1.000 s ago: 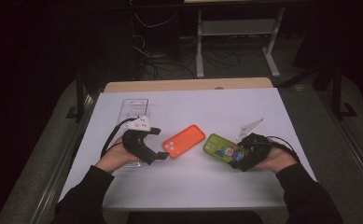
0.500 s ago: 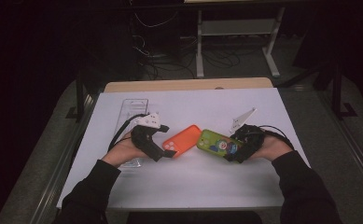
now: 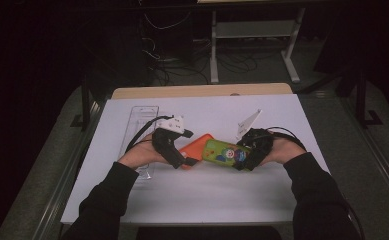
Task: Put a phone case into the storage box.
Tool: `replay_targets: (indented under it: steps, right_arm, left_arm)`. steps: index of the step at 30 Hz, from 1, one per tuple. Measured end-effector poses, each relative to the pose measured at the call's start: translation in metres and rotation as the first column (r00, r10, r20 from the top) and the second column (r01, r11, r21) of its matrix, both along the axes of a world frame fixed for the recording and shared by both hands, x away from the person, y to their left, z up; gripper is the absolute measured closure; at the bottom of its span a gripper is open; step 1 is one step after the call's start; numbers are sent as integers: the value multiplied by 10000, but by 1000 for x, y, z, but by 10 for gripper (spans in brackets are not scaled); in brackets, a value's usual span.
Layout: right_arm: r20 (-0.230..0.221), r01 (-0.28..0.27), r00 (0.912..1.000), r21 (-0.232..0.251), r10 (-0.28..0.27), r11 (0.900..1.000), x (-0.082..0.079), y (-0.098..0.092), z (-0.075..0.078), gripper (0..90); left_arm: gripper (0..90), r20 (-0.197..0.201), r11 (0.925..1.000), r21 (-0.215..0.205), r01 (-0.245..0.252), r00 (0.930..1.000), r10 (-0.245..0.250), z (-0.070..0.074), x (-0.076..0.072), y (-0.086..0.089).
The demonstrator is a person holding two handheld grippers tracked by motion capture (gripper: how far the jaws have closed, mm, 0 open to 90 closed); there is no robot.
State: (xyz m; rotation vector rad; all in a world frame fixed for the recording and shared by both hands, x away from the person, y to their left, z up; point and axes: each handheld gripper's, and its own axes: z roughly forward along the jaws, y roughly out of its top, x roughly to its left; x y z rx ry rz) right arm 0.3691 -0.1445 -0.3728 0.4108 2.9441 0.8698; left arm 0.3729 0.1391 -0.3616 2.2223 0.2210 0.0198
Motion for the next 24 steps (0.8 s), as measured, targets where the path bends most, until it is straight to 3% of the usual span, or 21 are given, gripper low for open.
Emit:
replay_targets:
  steps: [3, 9, 13, 20, 24]
  right_arm:
    - [-4, -226, 9997, -105, 226, 9997, 2, 7, 1, 154]
    - [-228, -745, 9970, -193, 741, 9970, 2, 26, 2, 153]
    - [-204, -1111, 9937, -289, 1105, 9934, -1, 38, 3, 154]
    - [-312, -1547, 9877, -409, 1535, 9871, -7, 46, 1, 153]
    - [-334, -1714, 9849, -411, 1701, 9843, -10, 51, 1, 153]
  left_arm:
    - [0, 127, 9998, 31, 200, 9997, -200, 1, 1, -4]
    - [0, 175, 9958, 651, 642, 9977, -655, -5, -3, -10]
    - [0, 113, 9931, 850, 802, 9966, -814, -7, -9, -15]
    - [0, 316, 9860, 1052, 1293, 9906, -1332, -6, -16, -20]
    - [0, 190, 9814, 1253, 1456, 9886, -1491, -9, -17, -23]
